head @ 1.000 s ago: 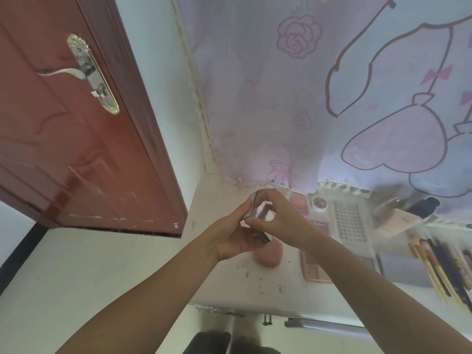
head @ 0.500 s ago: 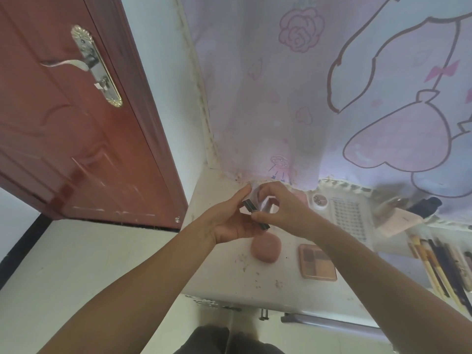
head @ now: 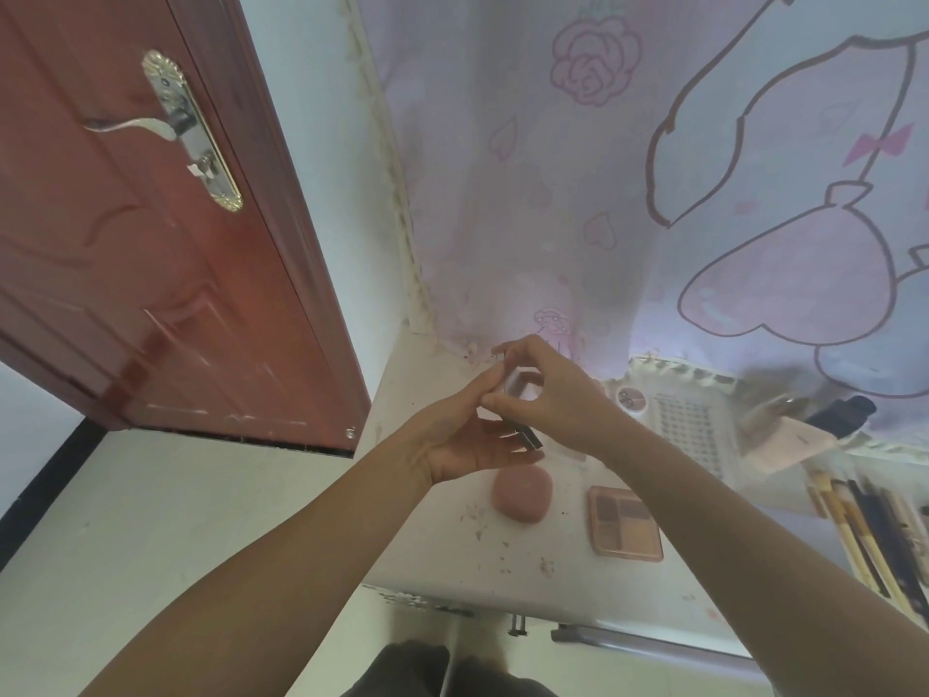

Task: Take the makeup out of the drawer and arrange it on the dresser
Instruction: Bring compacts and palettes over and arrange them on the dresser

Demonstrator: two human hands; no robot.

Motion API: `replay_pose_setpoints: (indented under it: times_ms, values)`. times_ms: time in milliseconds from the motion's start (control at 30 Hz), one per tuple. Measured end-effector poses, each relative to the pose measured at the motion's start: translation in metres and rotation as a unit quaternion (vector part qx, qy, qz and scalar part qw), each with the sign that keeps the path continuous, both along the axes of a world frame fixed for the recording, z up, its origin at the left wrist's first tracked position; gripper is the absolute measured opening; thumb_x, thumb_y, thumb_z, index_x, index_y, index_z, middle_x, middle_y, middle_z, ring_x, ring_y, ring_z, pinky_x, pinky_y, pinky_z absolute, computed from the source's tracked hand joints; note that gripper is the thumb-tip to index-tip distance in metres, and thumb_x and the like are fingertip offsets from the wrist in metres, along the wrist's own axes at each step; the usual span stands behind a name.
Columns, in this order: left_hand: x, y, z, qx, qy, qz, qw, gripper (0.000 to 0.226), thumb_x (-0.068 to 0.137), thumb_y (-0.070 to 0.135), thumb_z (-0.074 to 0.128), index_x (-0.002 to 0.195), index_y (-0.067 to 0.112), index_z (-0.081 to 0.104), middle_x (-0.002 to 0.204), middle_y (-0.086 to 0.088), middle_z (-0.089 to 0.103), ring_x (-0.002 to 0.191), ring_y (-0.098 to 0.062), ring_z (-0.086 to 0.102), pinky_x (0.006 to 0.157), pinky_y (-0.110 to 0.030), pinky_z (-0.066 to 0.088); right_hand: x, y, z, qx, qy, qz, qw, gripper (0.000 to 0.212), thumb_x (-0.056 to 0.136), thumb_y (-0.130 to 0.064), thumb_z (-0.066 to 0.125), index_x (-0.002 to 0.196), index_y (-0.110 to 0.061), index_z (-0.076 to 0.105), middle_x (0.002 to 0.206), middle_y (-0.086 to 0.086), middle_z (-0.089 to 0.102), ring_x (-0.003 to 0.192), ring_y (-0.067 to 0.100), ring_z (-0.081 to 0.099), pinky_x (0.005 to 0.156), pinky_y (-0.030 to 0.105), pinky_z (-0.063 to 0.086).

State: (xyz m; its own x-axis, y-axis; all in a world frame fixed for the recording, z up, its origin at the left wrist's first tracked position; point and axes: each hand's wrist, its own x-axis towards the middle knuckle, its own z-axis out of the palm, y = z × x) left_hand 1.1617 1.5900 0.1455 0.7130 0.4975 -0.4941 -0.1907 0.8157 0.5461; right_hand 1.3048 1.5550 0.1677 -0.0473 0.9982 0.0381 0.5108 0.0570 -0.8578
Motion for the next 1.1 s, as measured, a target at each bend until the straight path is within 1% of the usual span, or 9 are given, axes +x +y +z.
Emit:
replay_pose_setpoints:
  times_ms: [233, 333, 433, 567, 667, 733, 800, 967, 1100]
  values:
    - [0.001, 0.002, 0.009, 0.01, -0.025, 0.001, 1.0, 0.042, 0.077, 0.037, 0.074, 0.112, 0.016, 0.065, 0.117, -0.006, 0.051, 0.095, -0.031, 0.051, 0.085, -0.05, 0.049, 0.002, 0.001, 0.014, 0.031, 0.028, 0.0, 0.999, 0.033, 0.063, -0.044, 0.073, 0.085, -0.027, 0.055, 0.103, -0.023, 0.061, 0.091, 0.006, 0.063, 0.089, 0.031, 0.052]
    - [-0.001, 0.004, 0.012, 0.0, -0.014, -0.019, 1.0, 0.043, 0.079, 0.039, 0.071, 0.111, 0.011, 0.063, 0.104, -0.013, 0.054, 0.079, -0.028, 0.057, 0.074, -0.042, 0.052, 0.008, 0.003, 0.014, 0.031, 0.072, 0.006, 0.997, 0.022, 0.075, -0.026, 0.073, 0.084, -0.023, 0.053, 0.106, -0.016, 0.064, 0.095, 0.01, 0.064, 0.083, 0.022, 0.052]
    - [-0.005, 0.004, 0.011, -0.03, -0.027, -0.041, 0.998, 0.05, 0.08, 0.038, 0.067, 0.118, 0.007, 0.059, 0.1, -0.017, 0.058, 0.083, -0.028, 0.06, 0.073, -0.037, 0.051, 0.017, 0.008, 0.021, 0.005, 0.123, 0.025, 0.992, 0.02, 0.085, -0.011, 0.065, 0.088, -0.022, 0.049, 0.107, -0.012, 0.066, 0.093, 0.0, 0.065, 0.072, 0.013, 0.051]
    - [-0.009, 0.003, 0.008, -0.054, -0.093, -0.06, 0.992, 0.055, 0.073, 0.036, 0.075, 0.115, 0.002, 0.064, 0.109, -0.018, 0.059, 0.095, -0.03, 0.06, 0.083, -0.04, 0.052, 0.029, 0.019, 0.039, -0.066, 0.112, 0.054, 0.99, 0.012, 0.09, -0.035, 0.059, 0.092, -0.025, 0.053, 0.105, -0.012, 0.071, 0.084, 0.004, 0.068, 0.07, 0.021, 0.054]
    - [-0.014, 0.004, 0.004, -0.077, -0.121, -0.061, 0.988, 0.054, 0.077, 0.038, 0.071, 0.115, 0.0, 0.064, 0.113, -0.019, 0.06, 0.102, -0.031, 0.059, 0.088, -0.04, 0.051, 0.035, 0.024, 0.04, -0.09, 0.161, 0.054, 0.981, 0.03, 0.085, -0.05, 0.057, 0.091, -0.021, 0.062, 0.097, -0.002, 0.073, 0.082, 0.022, 0.068, 0.076, 0.033, 0.056]
    - [-0.019, 0.006, -0.002, -0.082, -0.125, -0.034, 0.988, 0.055, 0.08, 0.04, 0.067, 0.116, -0.001, 0.064, 0.114, -0.02, 0.06, 0.103, -0.031, 0.058, 0.089, -0.041, 0.05, 0.036, 0.025, 0.031, -0.098, 0.197, 0.031, 0.975, 0.033, 0.084, -0.045, 0.059, 0.094, -0.015, 0.066, 0.089, 0.005, 0.07, 0.079, 0.023, 0.067, 0.076, 0.033, 0.057]
    - [-0.024, 0.007, -0.009, -0.104, -0.132, -0.002, 0.986, 0.057, 0.082, 0.04, 0.065, 0.121, -0.001, 0.061, 0.115, -0.023, 0.058, 0.101, -0.033, 0.059, 0.088, -0.043, 0.051, 0.036, 0.025, 0.018, -0.104, 0.21, 0.005, 0.972, 0.028, 0.088, -0.037, 0.057, 0.1, -0.013, 0.066, 0.099, 0.012, 0.069, 0.086, 0.024, 0.07, 0.078, 0.031, 0.058]
    - [-0.033, 0.005, -0.024, -0.132, -0.167, 0.035, 0.976, 0.06, 0.082, 0.038, 0.067, 0.126, -0.002, 0.056, 0.119, -0.023, 0.056, 0.104, -0.034, 0.059, 0.093, -0.042, 0.049, 0.028, 0.021, -0.007, -0.137, 0.169, 0.06, 0.974, 0.038, 0.084, -0.034, 0.065, 0.119, -0.02, 0.059, 0.11, 0.002, 0.07, 0.101, 0.015, 0.067, 0.085, 0.03, 0.056]
    - [-0.041, 0.008, -0.031, -0.134, -0.211, 0.024, 0.968, 0.063, 0.081, 0.036, 0.069, 0.13, 0.0, 0.052, 0.118, -0.023, 0.057, 0.1, -0.034, 0.06, 0.087, -0.041, 0.051, 0.01, 0.032, -0.013, -0.14, 0.228, 0.03, 0.963, 0.024, 0.095, -0.027, 0.051, 0.107, -0.013, 0.067, 0.094, 0.007, 0.073, 0.081, 0.024, 0.07, 0.075, 0.036, 0.057]
